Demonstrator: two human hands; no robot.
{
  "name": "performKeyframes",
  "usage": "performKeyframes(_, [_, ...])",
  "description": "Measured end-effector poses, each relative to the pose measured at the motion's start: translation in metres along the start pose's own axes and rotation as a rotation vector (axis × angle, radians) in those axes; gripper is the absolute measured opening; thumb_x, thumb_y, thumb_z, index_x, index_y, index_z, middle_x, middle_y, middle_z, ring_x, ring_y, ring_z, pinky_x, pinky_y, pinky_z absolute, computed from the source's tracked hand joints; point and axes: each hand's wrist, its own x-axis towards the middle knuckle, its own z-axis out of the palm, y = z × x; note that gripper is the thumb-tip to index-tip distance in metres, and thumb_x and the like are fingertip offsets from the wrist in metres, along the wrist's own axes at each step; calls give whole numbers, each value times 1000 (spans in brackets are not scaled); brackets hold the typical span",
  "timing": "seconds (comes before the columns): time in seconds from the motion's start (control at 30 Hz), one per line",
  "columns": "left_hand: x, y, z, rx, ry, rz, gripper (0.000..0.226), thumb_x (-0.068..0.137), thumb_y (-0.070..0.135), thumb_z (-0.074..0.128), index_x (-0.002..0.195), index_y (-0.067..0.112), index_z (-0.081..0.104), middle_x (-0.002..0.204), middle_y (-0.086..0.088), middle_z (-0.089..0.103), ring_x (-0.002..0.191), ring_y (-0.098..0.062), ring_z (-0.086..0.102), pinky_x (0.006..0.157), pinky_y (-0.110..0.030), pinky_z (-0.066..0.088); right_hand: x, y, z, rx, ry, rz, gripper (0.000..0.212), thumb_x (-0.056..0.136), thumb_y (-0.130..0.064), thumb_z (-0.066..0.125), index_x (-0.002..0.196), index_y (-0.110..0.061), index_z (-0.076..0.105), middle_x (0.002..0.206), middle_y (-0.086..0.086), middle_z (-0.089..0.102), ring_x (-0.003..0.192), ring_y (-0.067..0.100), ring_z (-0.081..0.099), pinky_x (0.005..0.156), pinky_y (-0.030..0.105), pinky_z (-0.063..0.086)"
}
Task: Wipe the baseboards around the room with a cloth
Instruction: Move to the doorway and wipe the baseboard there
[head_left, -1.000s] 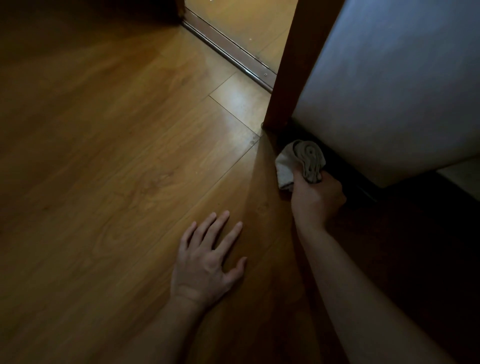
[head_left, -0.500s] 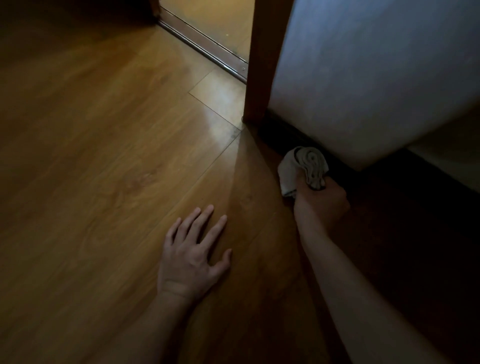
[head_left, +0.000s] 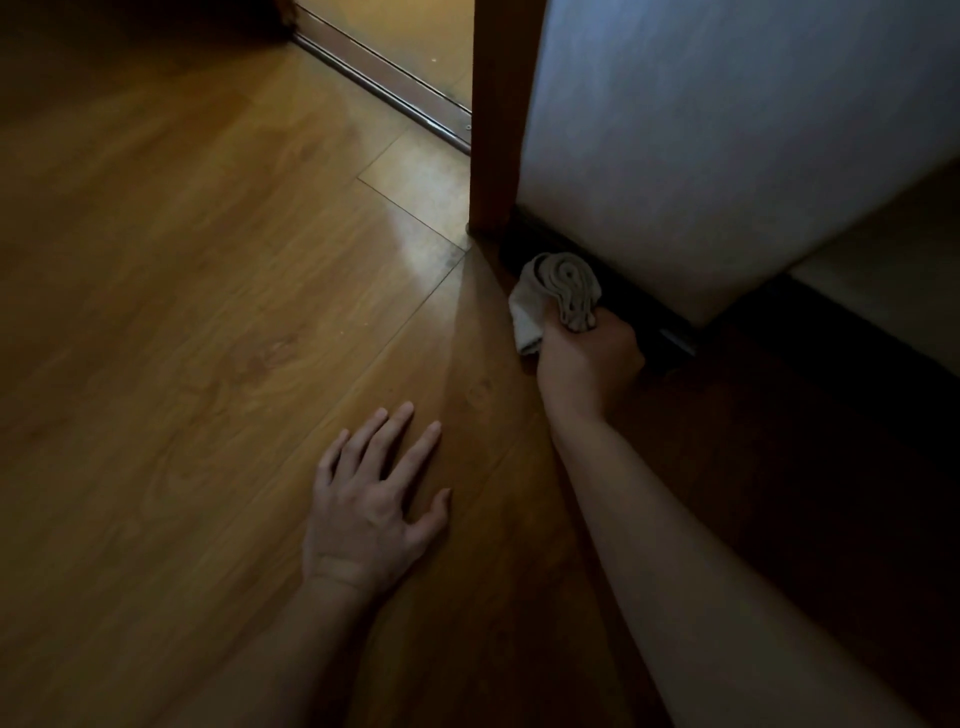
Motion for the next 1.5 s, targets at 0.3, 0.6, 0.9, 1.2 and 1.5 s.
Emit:
performKeyframes(0.3, [-1,-4,0,15,-27,0,66,90,63,42,150,35,44,159,1,38,147,-24,32,118,-53,25,2,-14,11,-30,-58,6,25,85,-34,72,97,-13,74,85,-2,70,71,8,63,47,13,37])
performKeyframes(0.6, [-2,-3,2,21,-12,-5,67,91,63,38,151,35,42,160,2,36,148,-23,30,118,-53,25,-2,38,-68,-263,146,-18,37,86,-44,70,81,-8,69,79,11,69,56,9,41,48,14,20])
performKeyframes(0.9, [-2,-3,5,44,3,6,66,92,62,38,151,34,42,159,1,36,147,-24,30,117,-52,25,0,29,-63,-274,57,-14,37,89,-48,65,95,-13,72,89,4,71,67,12,56,45,14,22])
performKeyframes(1.2, [-2,-6,7,55,4,16,66,92,64,36,152,36,39,159,1,36,147,-23,30,117,-53,26,5,18,-34,-259,6,25,32,88,-47,66,93,-15,73,89,3,72,78,18,67,59,27,53])
performKeyframes(1.5, [-1,-6,3,43,-40,3,69,91,66,31,153,36,38,161,0,33,148,-24,27,117,-52,24,7,42,-100,-415,-1,-55,38,86,-48,68,83,-10,69,78,7,67,66,20,60,47,18,31])
